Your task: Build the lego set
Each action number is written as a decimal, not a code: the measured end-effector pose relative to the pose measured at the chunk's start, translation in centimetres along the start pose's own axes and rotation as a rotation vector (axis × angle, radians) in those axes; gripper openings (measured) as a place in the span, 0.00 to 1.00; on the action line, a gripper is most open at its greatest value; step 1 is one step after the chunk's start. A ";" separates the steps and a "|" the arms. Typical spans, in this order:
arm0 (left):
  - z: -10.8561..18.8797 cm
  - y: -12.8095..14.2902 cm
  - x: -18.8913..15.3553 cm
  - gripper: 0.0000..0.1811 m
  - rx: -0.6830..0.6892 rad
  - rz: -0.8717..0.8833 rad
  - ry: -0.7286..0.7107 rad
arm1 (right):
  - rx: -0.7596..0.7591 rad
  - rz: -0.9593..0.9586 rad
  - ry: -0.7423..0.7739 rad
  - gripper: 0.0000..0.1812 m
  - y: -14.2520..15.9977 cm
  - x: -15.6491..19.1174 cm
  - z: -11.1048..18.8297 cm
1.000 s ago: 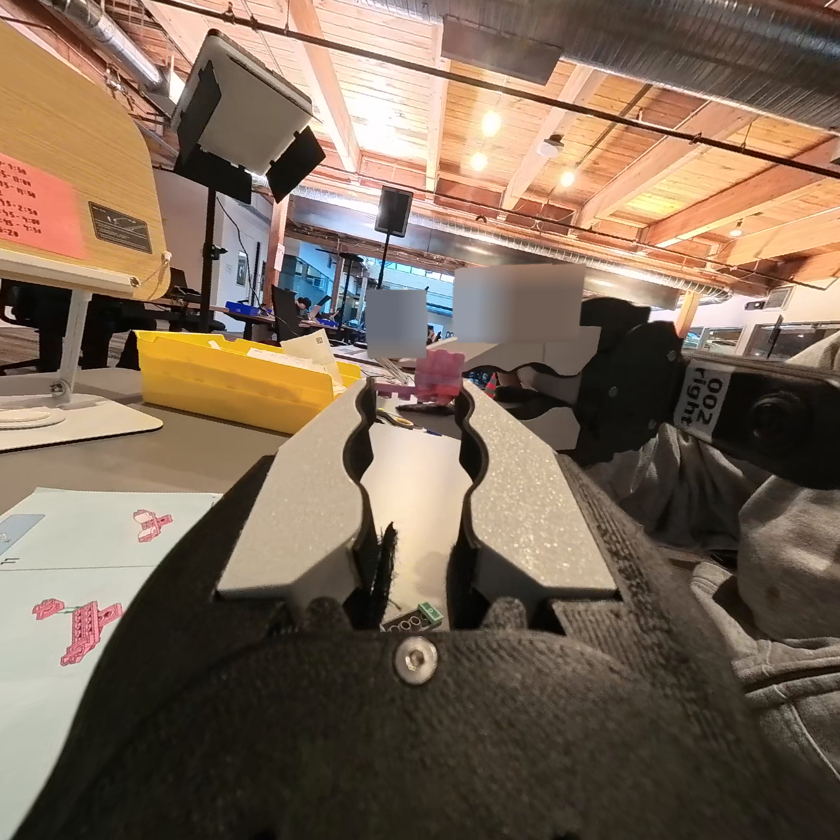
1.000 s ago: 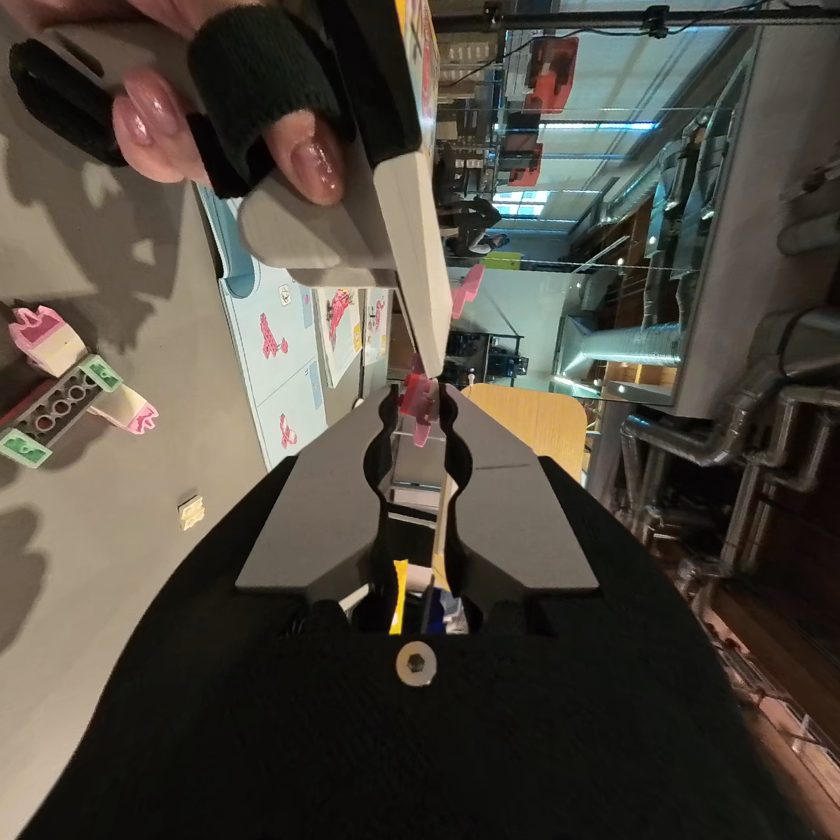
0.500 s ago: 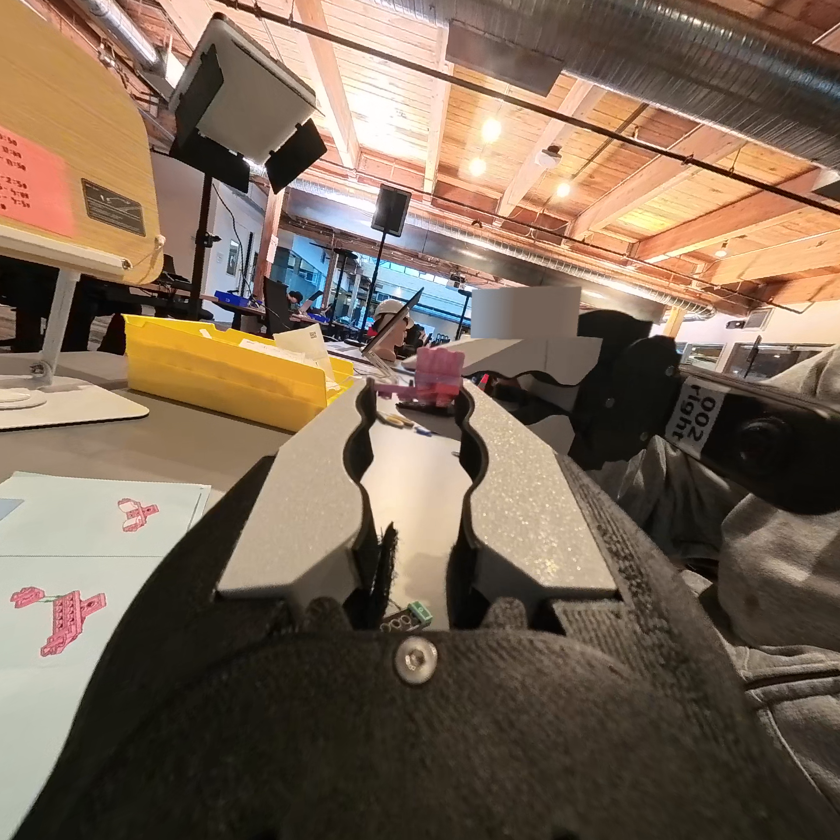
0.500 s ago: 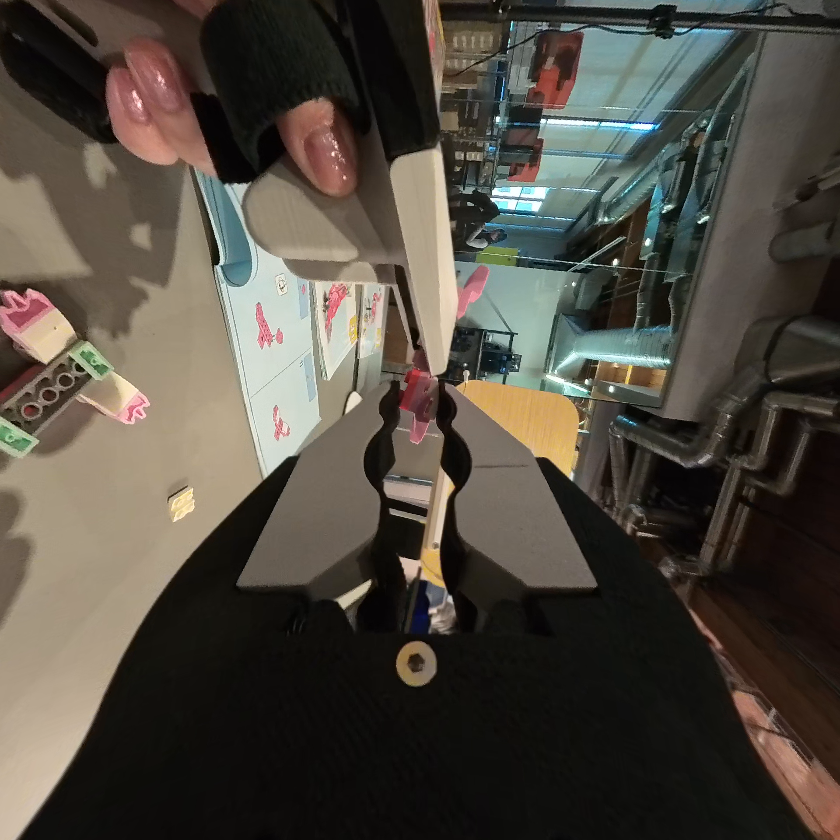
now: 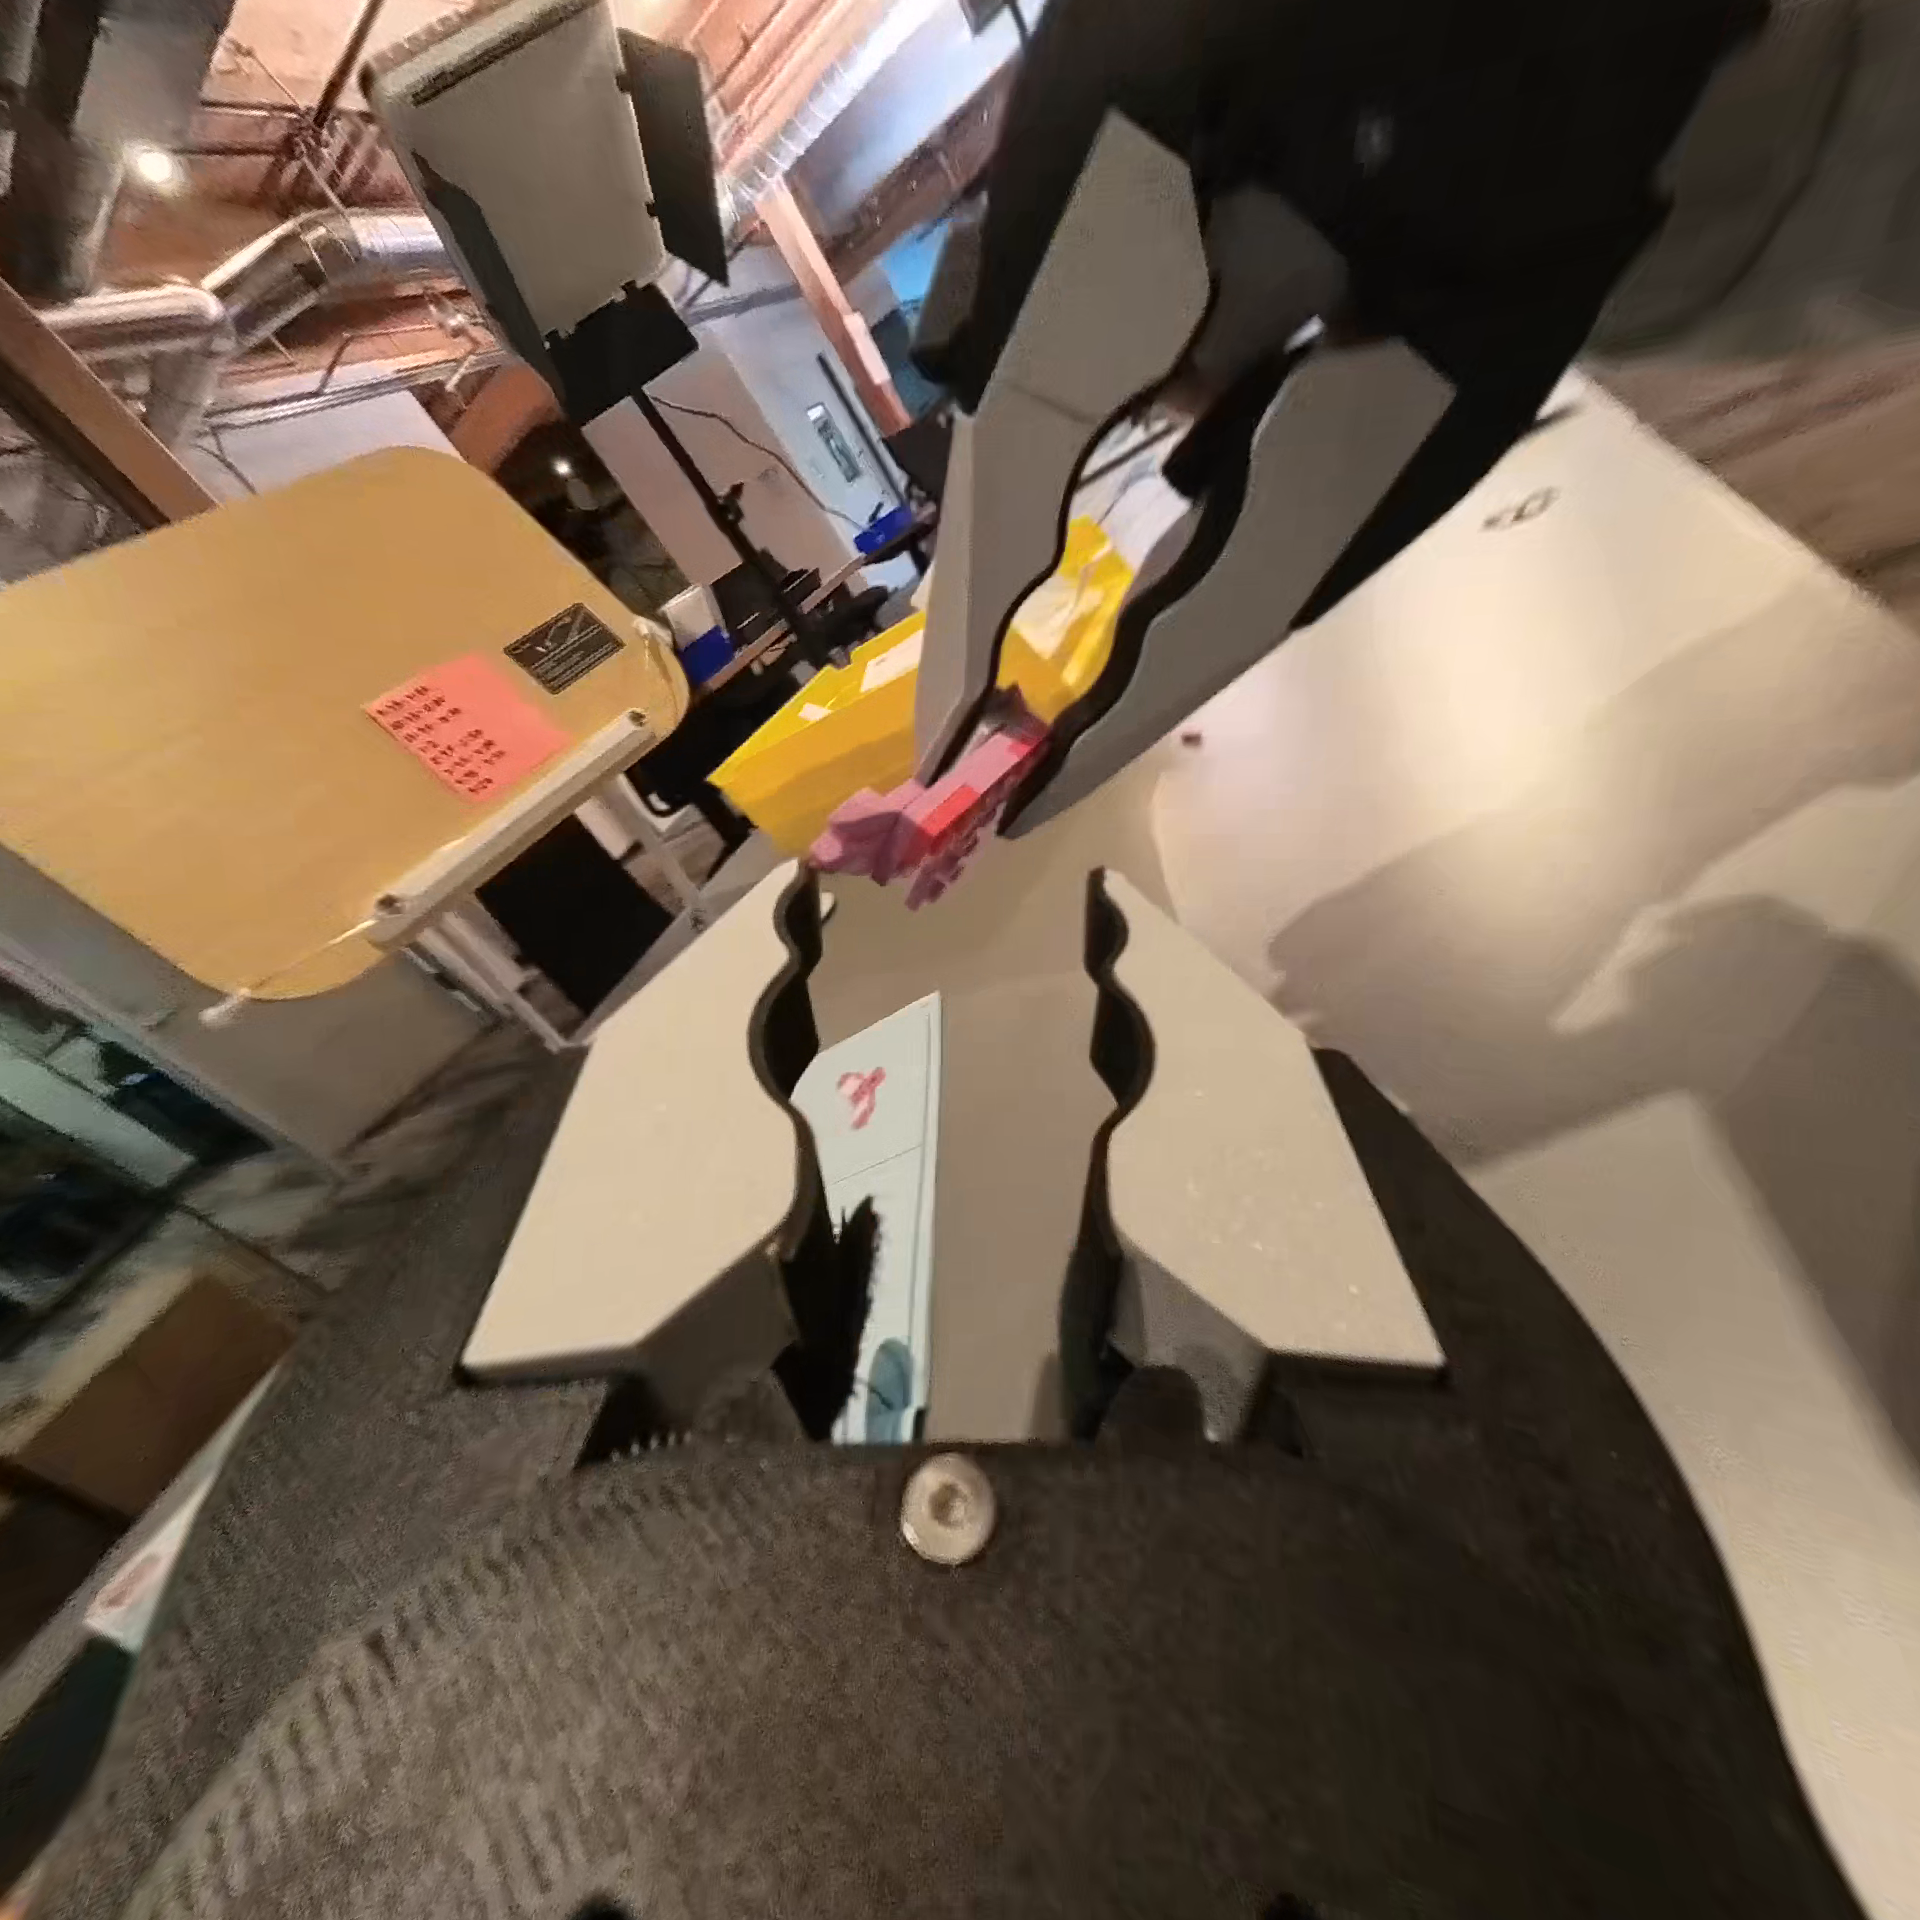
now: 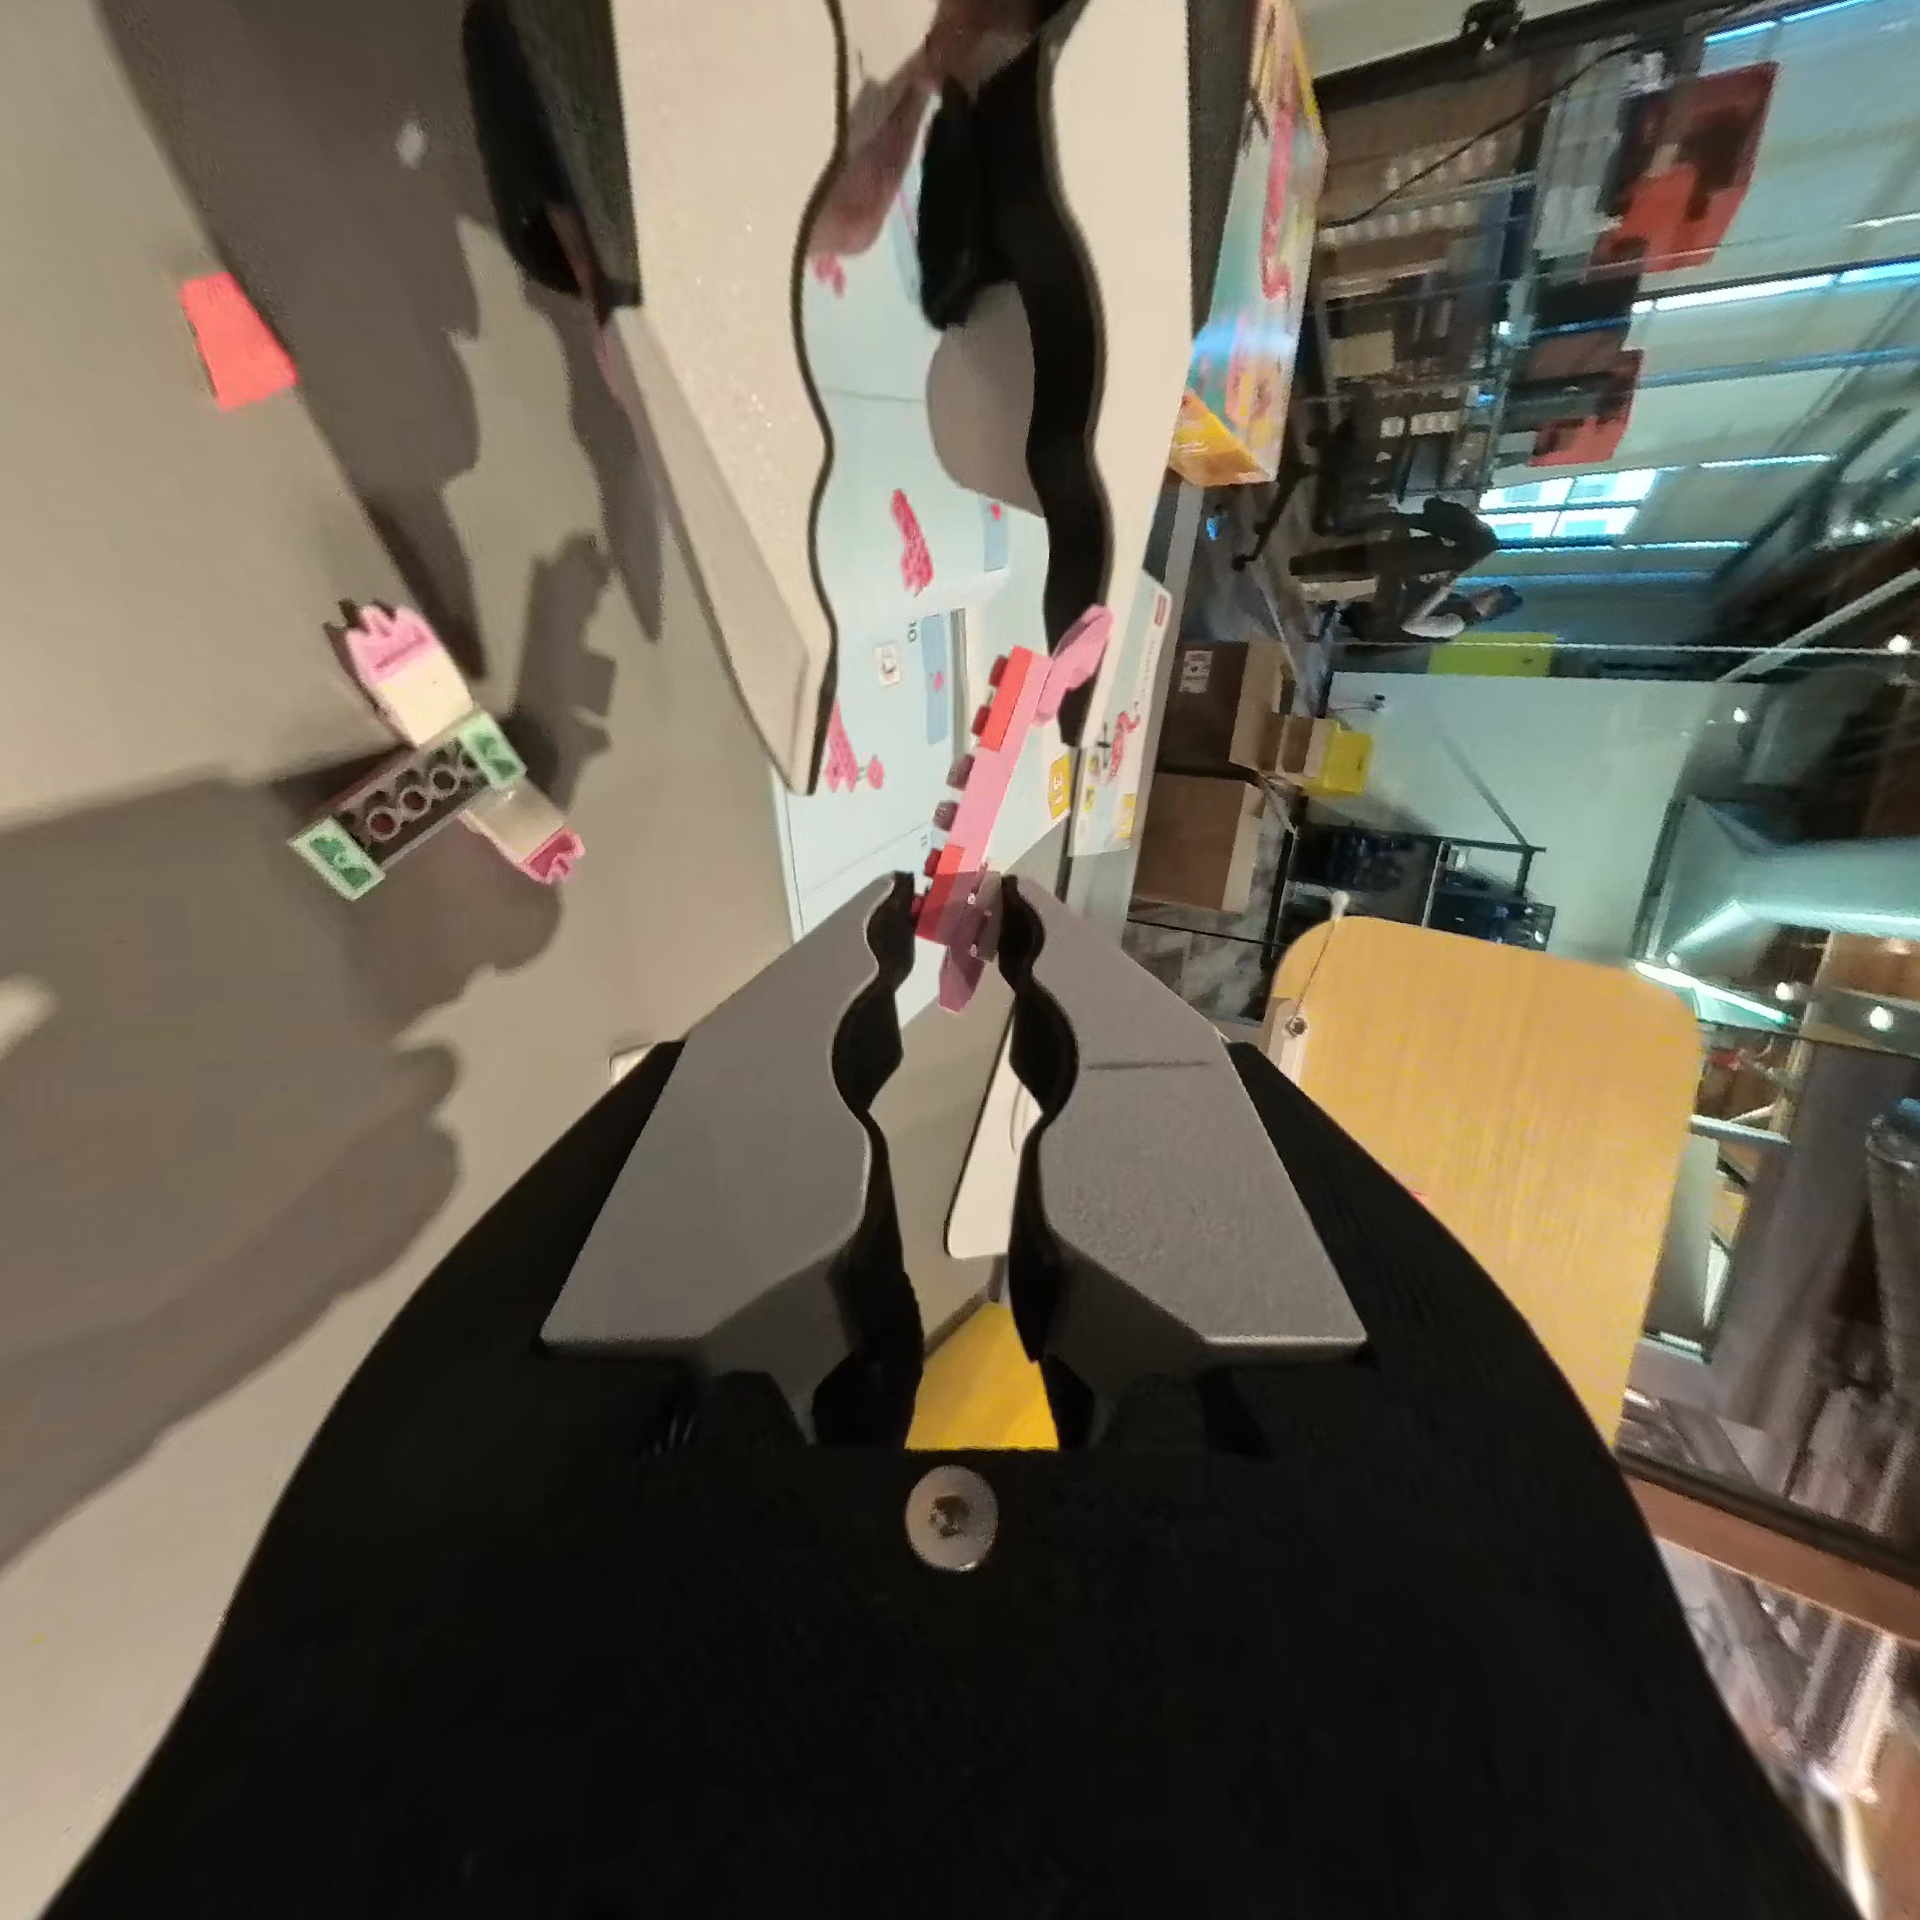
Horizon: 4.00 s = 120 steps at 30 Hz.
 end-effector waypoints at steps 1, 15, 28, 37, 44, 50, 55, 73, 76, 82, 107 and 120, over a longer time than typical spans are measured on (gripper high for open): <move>0.0 0.2 -0.1 0.26 0.009 -0.023 0.001 | -0.001 0.009 -0.008 0.08 0.1 0.2 0.1; -0.6 -0.9 0.2 0.14 -0.256 0.854 0.261 | -0.042 -0.022 0.154 0.08 -1.0 -0.6 0.3; 0.3 -1.6 1.1 0.19 -0.383 0.906 0.244 | -0.003 0.054 0.236 0.08 -1.7 -1.4 0.0; 0.8 -2.2 1.7 0.19 -0.445 0.878 0.182 | 0.006 0.092 0.289 0.08 -2.3 -2.1 0.1; 1.1 -2.4 1.7 0.18 -0.465 0.884 0.210 | -0.017 0.033 0.250 0.08 -2.7 -2.0 0.3; 1.1 -2.3 1.9 0.18 -0.479 0.904 0.204 | -0.020 -0.049 0.246 0.08 -2.7 -2.0 0.1; 1.4 -2.4 2.4 0.18 -0.519 0.932 0.170 | 0.007 -0.086 0.344 0.08 -3.0 -2.5 -0.2; 0.9 -1.5 1.9 0.18 -0.433 0.897 0.225 | -0.051 -0.177 0.216 0.07 -2.4 -1.6 -0.4; 0.9 -1.6 1.9 0.18 -0.441 0.891 0.228 | -0.088 -0.260 0.214 0.08 -2.5 -1.6 -0.5; 1.8 -1.4 3.2 0.18 -0.498 0.913 0.192 | -0.122 -0.414 0.175 0.41 -1.0 -1.0 0.0; 1.5 0.3 3.3 0.18 -0.484 0.984 0.241 | -0.047 -1.162 -0.322 0.14 11.0 10.0 -4.9; 0.9 -0.4 1.6 0.18 -0.465 0.989 0.326 | -0.250 -0.858 -0.468 0.19 9.3 9.9 -5.3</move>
Point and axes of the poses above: each gripper's, where its closed fingertips meet, z back along the fingers, y out of its underside, x = y × z across the jaws, the point moved 2 cm from there along z, back along the fingers, and after that the axes turned 3 degrees about y, right-handed, at the moved point
